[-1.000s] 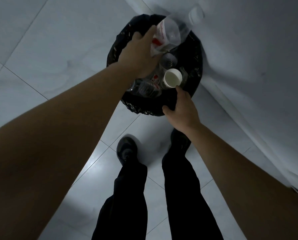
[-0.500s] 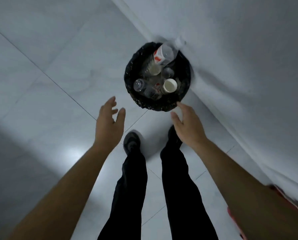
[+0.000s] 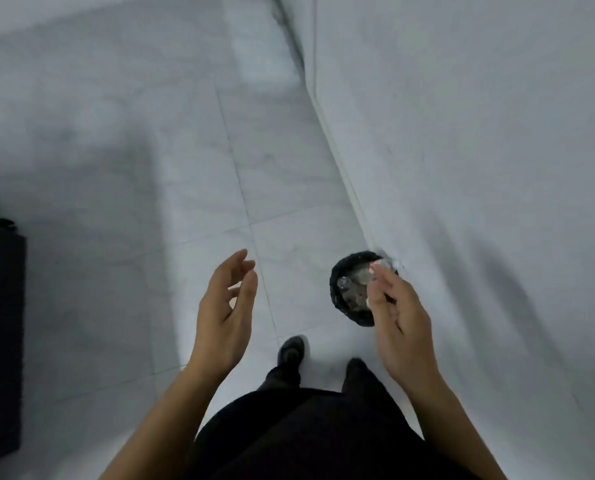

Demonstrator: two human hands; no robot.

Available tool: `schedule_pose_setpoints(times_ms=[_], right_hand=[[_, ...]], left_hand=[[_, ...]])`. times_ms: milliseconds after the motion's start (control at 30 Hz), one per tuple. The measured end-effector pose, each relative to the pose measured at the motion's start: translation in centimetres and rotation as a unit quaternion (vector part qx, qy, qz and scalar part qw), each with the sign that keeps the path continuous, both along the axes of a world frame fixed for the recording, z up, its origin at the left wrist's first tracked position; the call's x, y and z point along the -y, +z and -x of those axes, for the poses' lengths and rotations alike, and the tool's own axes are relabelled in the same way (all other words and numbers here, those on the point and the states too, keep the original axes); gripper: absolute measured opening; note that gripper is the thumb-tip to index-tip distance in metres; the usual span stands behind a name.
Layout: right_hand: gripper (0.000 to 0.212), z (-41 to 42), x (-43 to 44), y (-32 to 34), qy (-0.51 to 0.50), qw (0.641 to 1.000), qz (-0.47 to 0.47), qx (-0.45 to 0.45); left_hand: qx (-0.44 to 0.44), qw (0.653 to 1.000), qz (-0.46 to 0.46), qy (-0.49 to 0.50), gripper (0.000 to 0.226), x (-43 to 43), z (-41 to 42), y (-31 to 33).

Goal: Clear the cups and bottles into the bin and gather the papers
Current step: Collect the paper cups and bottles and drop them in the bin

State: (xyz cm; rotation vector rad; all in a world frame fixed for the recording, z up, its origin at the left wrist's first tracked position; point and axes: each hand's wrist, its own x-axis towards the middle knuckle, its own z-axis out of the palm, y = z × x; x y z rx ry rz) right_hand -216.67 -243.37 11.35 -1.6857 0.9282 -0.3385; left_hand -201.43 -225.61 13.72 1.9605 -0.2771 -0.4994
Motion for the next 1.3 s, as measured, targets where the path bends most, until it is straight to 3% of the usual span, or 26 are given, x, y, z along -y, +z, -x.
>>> schedule_pose_setpoints(times_ms=[167,267,400,567,700,967,1067,1300], right_hand=[[0.053,0.8,-1.4,3.8,0.168,0.985,0.017,0.045],[0.048,1.4,-2.3,3.4,0.251,0.967,-0.003,0.034],[0.062,1.6,-6.3,2.1,0.350,0.936,-0.012,0.029],[0.060,1.7,-15.7,4.2,0.517,0.855,-0.010,0.032],[0.060,2.3,-25.9,5.3,0.629,0.776,0.020,0.049],[0.060,5.4,-48.8,6.0,0.752,0.651,0.051,0.086],[0.060,5.4,-55.3,6.9,0.776,0.622,0.062,0.086],[0.058,4.1,-69.8,5.4,0.784,0.613,0.037,0.090]], left_hand=[[0.060,0.983,0.009,0.173,0.039,-5.8,6.1,3.7],[0.051,0.954,-0.011,0.294,0.036,-9.4,11.9,3.5],[0.045,0.912,-0.060,0.403,0.041,-15.0,19.3,3.5],[0.061,0.823,-0.056,0.562,0.051,-23.1,28.4,5.7],[0.079,0.730,-0.021,0.679,0.057,-29.5,35.0,6.0],[0.090,0.585,0.033,0.805,0.043,-45.2,44.0,4.9],[0.096,0.573,0.028,0.814,0.044,-50.8,45.1,5.9],[0.100,0.559,0.017,0.823,0.043,-64.6,43.4,5.6]])
